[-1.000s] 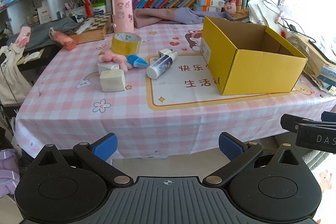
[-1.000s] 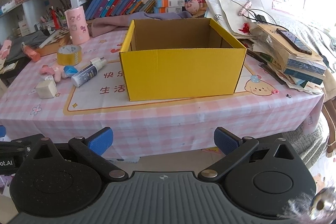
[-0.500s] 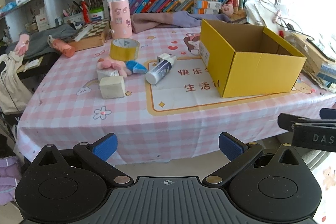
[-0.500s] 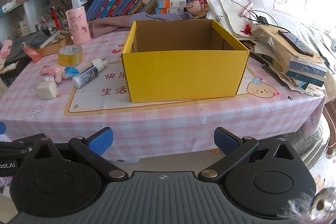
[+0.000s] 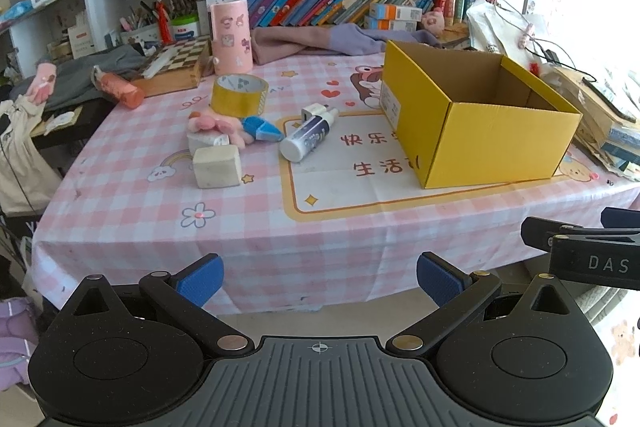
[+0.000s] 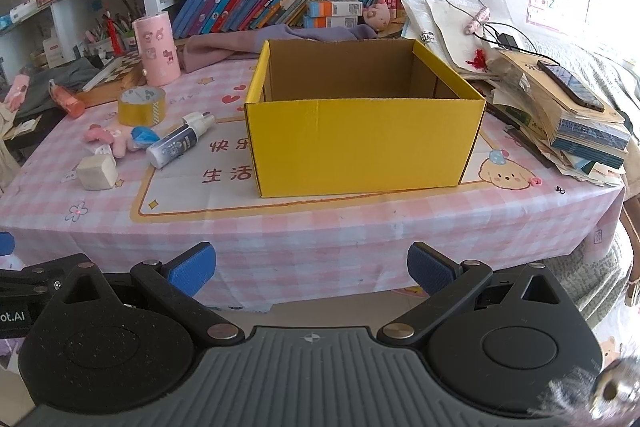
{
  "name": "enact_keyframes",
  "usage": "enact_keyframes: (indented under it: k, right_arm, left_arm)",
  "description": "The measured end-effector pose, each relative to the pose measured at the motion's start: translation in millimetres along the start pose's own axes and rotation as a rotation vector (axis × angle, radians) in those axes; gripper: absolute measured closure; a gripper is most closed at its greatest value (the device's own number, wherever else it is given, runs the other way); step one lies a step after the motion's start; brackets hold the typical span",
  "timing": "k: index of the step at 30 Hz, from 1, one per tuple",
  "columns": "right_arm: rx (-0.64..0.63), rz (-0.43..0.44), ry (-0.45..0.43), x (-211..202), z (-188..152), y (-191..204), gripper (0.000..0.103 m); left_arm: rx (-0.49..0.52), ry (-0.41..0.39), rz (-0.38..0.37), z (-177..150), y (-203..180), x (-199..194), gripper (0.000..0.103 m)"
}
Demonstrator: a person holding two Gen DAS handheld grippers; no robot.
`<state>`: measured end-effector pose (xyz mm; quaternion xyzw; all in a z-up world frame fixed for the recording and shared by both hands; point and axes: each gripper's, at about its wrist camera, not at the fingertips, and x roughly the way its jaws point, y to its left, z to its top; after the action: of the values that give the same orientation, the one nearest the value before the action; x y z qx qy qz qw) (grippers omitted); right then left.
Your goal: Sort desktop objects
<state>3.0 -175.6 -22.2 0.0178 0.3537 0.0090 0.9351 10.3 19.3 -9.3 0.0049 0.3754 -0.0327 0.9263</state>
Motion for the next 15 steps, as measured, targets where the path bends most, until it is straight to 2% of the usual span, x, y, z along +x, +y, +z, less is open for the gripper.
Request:
enact_keyframes:
  k: [15]
  right_arm:
    - [-0.008, 0.020, 0.018, 4.0, -1.0, 13.5, 0.000]
  left_arm:
    - [-0.030, 0.015, 0.014, -3.8, 17.4, 1.3, 0.000]
